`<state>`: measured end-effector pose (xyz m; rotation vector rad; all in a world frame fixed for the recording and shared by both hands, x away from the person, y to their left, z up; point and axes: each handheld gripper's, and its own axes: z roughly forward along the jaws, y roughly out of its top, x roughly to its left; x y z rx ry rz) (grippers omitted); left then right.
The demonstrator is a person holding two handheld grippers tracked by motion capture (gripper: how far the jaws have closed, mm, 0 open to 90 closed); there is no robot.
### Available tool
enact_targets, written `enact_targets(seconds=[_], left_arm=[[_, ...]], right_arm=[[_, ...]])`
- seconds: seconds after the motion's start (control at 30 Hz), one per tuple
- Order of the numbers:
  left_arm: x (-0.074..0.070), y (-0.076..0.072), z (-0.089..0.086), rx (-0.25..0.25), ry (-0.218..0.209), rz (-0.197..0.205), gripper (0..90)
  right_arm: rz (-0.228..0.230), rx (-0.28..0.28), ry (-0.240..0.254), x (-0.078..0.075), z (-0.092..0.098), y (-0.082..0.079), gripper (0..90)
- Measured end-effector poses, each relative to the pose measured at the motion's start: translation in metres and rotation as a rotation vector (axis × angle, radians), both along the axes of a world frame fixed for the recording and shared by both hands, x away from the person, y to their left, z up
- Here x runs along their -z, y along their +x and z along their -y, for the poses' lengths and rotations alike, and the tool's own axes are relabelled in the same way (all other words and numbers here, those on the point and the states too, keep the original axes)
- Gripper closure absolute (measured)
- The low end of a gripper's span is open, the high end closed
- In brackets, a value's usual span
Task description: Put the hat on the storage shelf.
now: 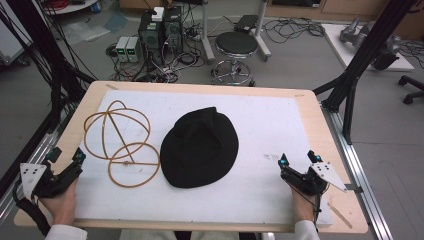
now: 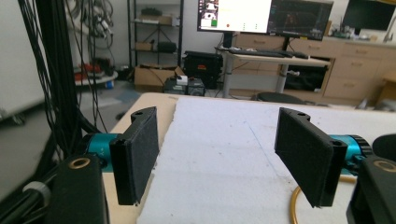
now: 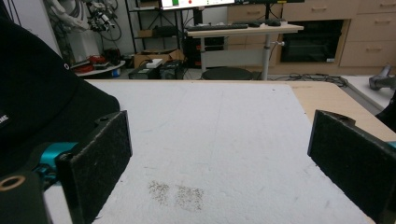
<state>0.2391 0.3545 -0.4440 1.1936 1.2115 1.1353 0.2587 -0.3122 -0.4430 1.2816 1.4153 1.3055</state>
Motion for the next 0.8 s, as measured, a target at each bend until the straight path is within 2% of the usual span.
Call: enact_targets(seconds=[0.33,0.5,0.8], left_arm=[[0.0013,0.0018,0.0027,0.021,-0.017,-0.015,31.0],[0.0023,0.0019,-0.0024,0.008,-0.065,-0.016,31.0],[0.0019,0.0011,-0.0039,0.003,-0.069,-0.013,31.0]], right_arm=[[0.001,-0.003,0.002,0.0001,0.0004,-0.0003,5.5],[0.001,-0.003,0.0,0.0002,0.0007,0.0,5.5],[0.003,-0.002,0.003,0.0,0.0005,-0.0004,5.5]])
